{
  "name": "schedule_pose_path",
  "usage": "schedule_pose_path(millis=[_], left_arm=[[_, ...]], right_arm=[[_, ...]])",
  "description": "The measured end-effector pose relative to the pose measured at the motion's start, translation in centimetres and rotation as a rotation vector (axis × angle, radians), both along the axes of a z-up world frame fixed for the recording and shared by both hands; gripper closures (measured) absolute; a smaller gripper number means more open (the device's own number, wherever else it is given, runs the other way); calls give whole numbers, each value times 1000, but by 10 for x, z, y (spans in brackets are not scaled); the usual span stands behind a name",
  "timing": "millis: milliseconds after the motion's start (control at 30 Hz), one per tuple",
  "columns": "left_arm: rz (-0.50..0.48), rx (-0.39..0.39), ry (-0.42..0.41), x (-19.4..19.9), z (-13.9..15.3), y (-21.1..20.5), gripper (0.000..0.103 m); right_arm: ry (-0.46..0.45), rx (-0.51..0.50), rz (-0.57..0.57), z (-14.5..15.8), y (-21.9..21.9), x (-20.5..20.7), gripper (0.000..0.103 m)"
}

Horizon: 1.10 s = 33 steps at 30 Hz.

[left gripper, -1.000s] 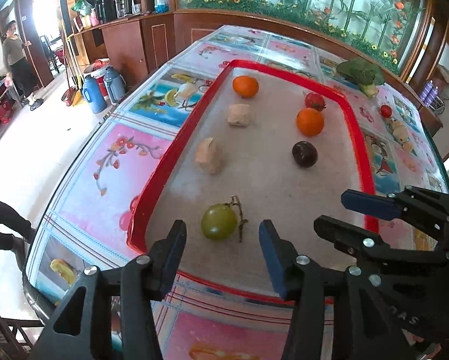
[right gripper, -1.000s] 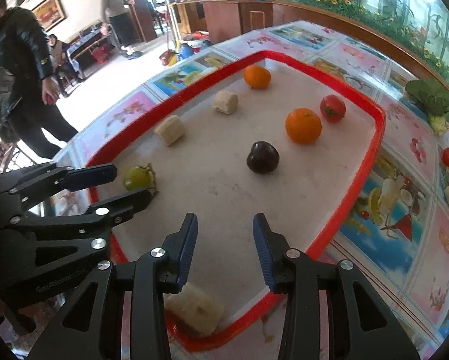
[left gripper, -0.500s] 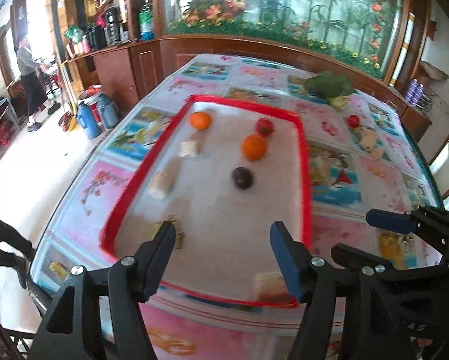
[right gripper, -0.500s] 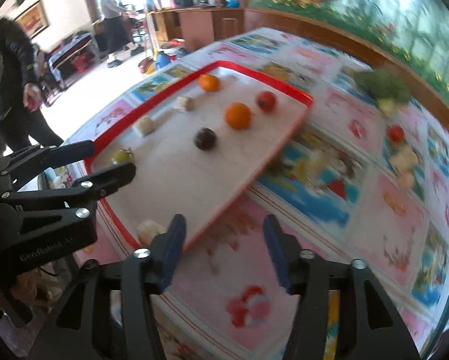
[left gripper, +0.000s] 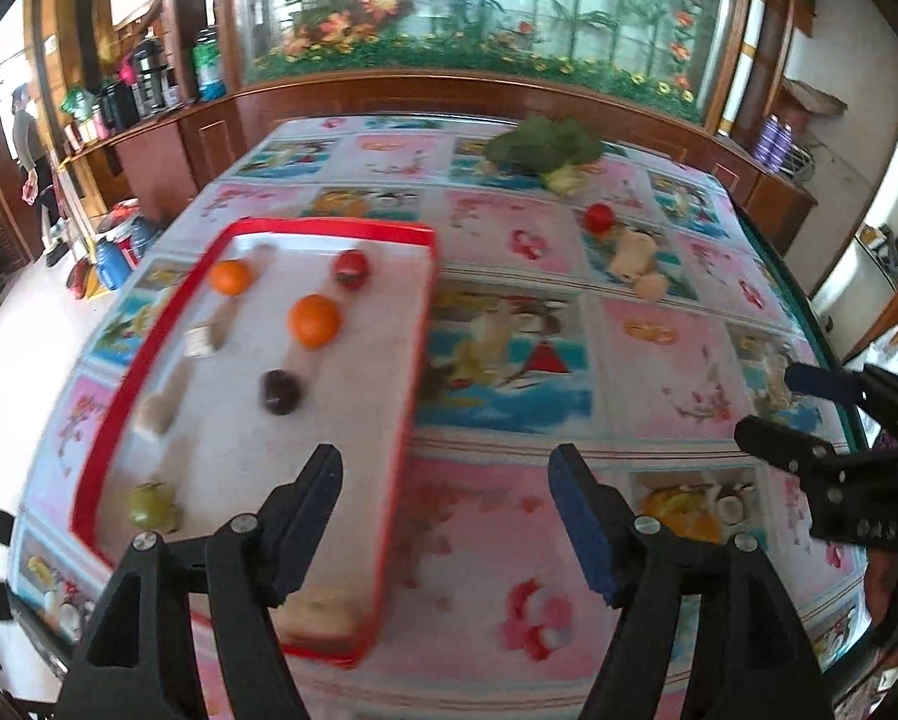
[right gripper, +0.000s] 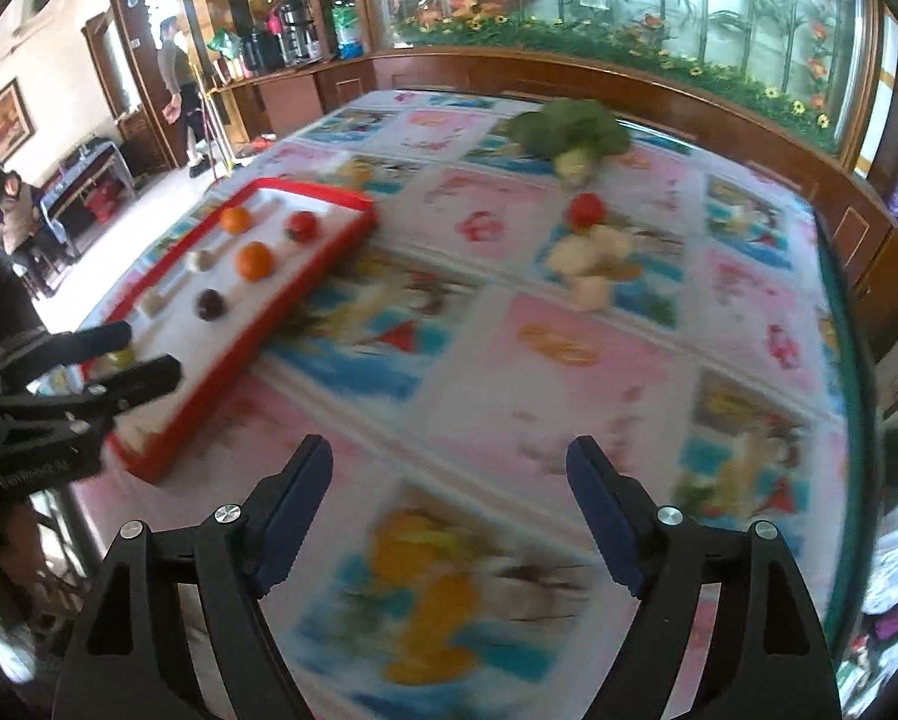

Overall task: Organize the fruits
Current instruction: 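Withdraw both tools from the tray toward the remaining items, then grasp a small pale cube with the right tool while the left tool grasps a larger cube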

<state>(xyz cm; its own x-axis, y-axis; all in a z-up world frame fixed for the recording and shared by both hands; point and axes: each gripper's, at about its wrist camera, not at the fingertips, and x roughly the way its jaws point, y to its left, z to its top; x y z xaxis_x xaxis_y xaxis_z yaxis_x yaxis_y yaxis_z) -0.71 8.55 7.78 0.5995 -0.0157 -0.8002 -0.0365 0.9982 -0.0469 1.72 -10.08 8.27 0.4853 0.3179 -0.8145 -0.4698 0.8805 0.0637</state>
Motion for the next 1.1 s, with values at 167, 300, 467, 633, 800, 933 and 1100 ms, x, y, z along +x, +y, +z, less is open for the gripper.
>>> schedule_pose_path(millis=[167,300,467,633,800,933,1100], left_arm=[[-31,10,42,20,-10,-31,29],[-31,18,92,41,-21,-47,29],[-33,40,118,52,-28,-56,28],[-28,56,116,75,-27,-61,28],[-55,89,99,109,-23,-77,28],[-94,47,89,141,-22,-95,29],[-146,59,78,176,-31,-128,28]], right_arm=[[28,-8,-69,-12,-50,38,23],[-30,26,-116,-14,-63,80,22],[-41,3,-58,-37,-35,117,25],[-22,9,-11,-61,-18,143,52],[-46,-26,29,-70,-12,148,84],[-58,29,-2,-62,-27,145,84],[-38,82,-52,-55,-60,134,84]])
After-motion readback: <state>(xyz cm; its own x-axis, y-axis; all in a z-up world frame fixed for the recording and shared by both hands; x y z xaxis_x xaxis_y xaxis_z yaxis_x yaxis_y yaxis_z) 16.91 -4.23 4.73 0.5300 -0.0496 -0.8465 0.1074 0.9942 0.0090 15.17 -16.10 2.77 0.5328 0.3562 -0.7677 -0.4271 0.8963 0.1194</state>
